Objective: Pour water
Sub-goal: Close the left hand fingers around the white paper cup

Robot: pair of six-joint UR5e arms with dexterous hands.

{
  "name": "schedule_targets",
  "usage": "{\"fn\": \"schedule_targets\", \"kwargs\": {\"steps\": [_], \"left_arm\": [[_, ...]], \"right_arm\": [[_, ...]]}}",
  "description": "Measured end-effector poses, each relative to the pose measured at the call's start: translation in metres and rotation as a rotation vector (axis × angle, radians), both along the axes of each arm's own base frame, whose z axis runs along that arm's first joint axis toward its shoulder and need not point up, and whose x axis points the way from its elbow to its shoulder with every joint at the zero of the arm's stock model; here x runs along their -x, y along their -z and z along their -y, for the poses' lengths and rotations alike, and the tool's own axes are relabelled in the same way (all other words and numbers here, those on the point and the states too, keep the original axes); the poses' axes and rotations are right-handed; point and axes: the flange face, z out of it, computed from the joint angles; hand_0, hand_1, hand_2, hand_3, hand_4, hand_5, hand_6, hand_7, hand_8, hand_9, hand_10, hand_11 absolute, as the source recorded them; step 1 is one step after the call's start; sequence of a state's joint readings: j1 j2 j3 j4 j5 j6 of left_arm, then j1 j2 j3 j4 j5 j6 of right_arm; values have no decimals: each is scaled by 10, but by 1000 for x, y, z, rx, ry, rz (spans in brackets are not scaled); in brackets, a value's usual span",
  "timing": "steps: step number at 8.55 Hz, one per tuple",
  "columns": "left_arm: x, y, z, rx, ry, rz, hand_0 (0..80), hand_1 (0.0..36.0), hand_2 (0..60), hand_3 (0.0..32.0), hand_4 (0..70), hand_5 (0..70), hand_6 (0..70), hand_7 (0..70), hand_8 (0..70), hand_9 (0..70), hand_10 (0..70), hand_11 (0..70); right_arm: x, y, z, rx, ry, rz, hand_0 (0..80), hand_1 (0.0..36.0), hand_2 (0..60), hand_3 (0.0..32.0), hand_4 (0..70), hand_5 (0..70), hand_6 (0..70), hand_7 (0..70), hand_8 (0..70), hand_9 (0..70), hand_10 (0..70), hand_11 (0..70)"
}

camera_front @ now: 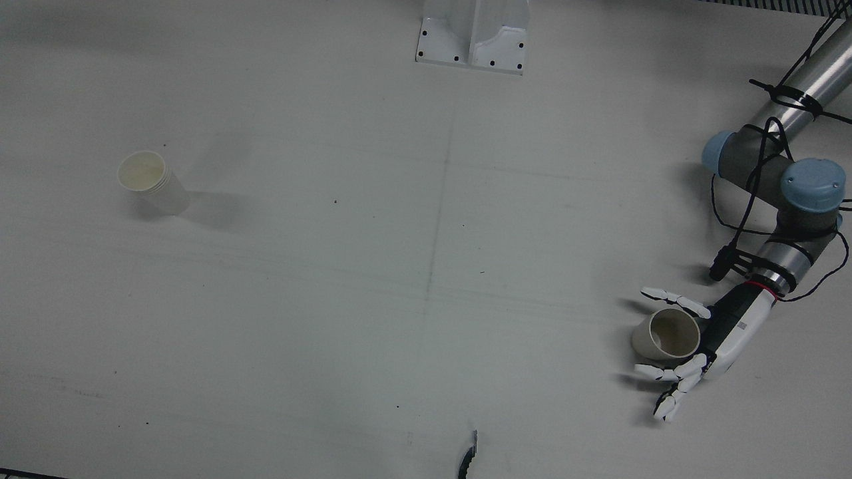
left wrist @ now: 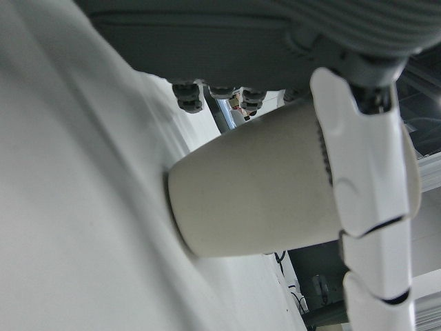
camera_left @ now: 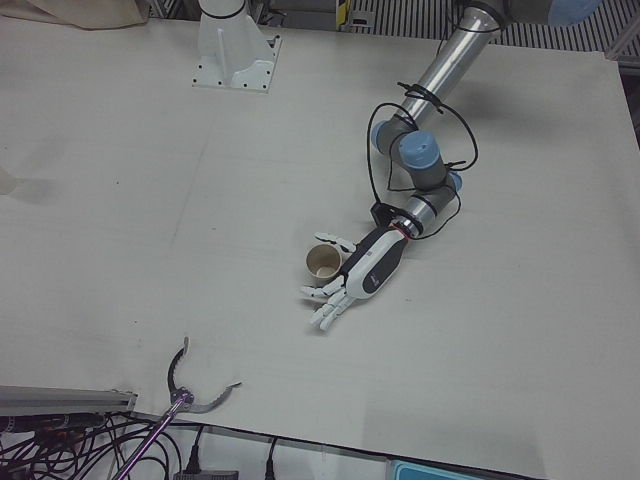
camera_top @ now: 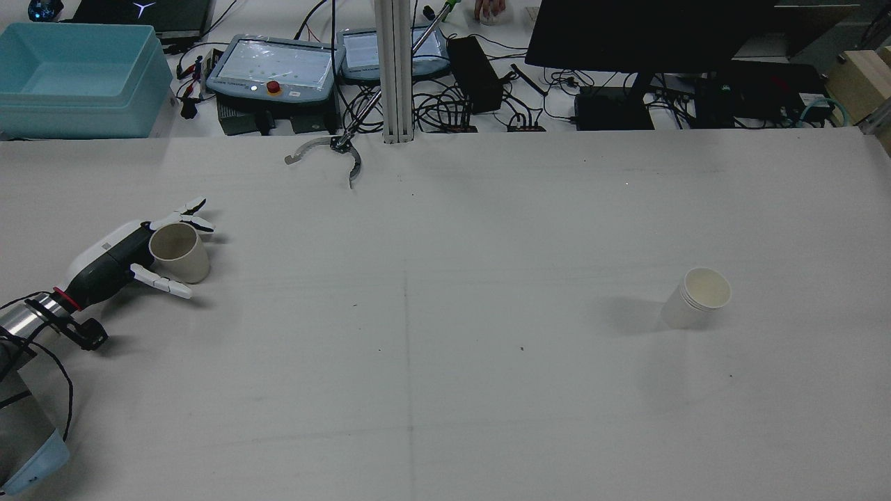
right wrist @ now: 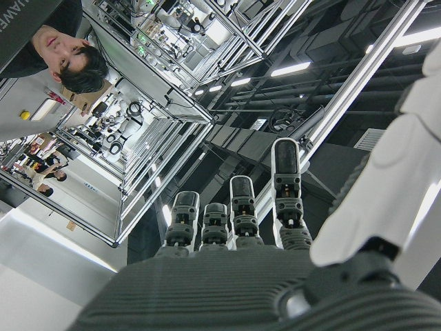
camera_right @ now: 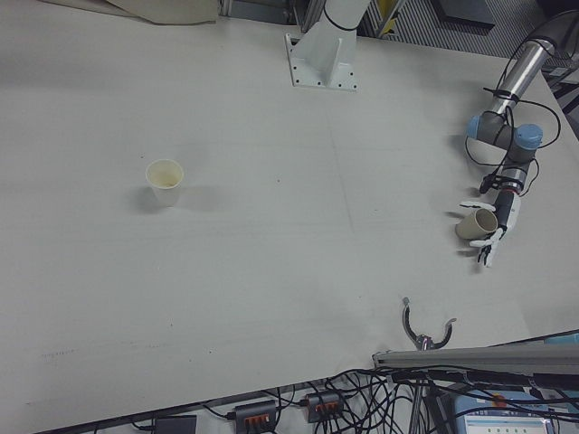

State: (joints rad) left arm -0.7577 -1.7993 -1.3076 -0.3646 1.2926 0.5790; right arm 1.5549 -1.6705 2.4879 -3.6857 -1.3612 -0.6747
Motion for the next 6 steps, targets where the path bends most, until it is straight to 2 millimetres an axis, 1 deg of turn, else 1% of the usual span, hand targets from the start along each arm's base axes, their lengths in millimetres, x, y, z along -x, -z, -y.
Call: {"fn": "schedule_targets", "kwargs": {"steps": [1, 2, 3, 4, 5, 6], "left_arm": [[0, 0, 0, 3, 0, 1, 530, 219, 204, 0, 200, 491, 13, 90, 0, 4, 48, 89], [0, 0, 0, 6, 0, 2, 541, 214, 170, 0, 205, 591, 18, 98, 0, 5, 50, 94], [0, 1, 1, 7, 0, 3, 525, 281, 383, 0, 105, 669, 22, 102, 0, 6, 52, 98], [-1, 2, 1, 9, 0, 4, 517, 273, 394, 0, 106, 700, 22, 105, 0, 7, 51, 96], [-1, 2, 2, 10, 1, 5, 503, 271, 446, 0, 100, 700, 22, 106, 0, 7, 50, 94], [-1, 2, 2, 12, 1, 7, 497, 244, 397, 0, 123, 700, 22, 109, 0, 7, 49, 91]], "right_arm": [[0, -1, 1, 2, 1, -1, 452, 53, 0, 0, 129, 305, 133, 232, 76, 141, 118, 180], [1, -3, 2, 6, 1, -1, 451, 53, 0, 0, 129, 302, 132, 231, 76, 141, 118, 179], [1, -5, 3, 13, 1, -1, 452, 53, 0, 0, 127, 302, 131, 230, 76, 139, 117, 177], [1, -7, 5, 18, 2, -1, 451, 53, 0, 0, 127, 302, 130, 228, 76, 141, 118, 180], [1, -9, 5, 21, 2, -1, 451, 53, 0, 0, 126, 299, 130, 226, 77, 142, 119, 181], [1, -11, 7, 27, 3, -1, 451, 53, 0, 0, 125, 295, 128, 223, 76, 140, 118, 180]]}}
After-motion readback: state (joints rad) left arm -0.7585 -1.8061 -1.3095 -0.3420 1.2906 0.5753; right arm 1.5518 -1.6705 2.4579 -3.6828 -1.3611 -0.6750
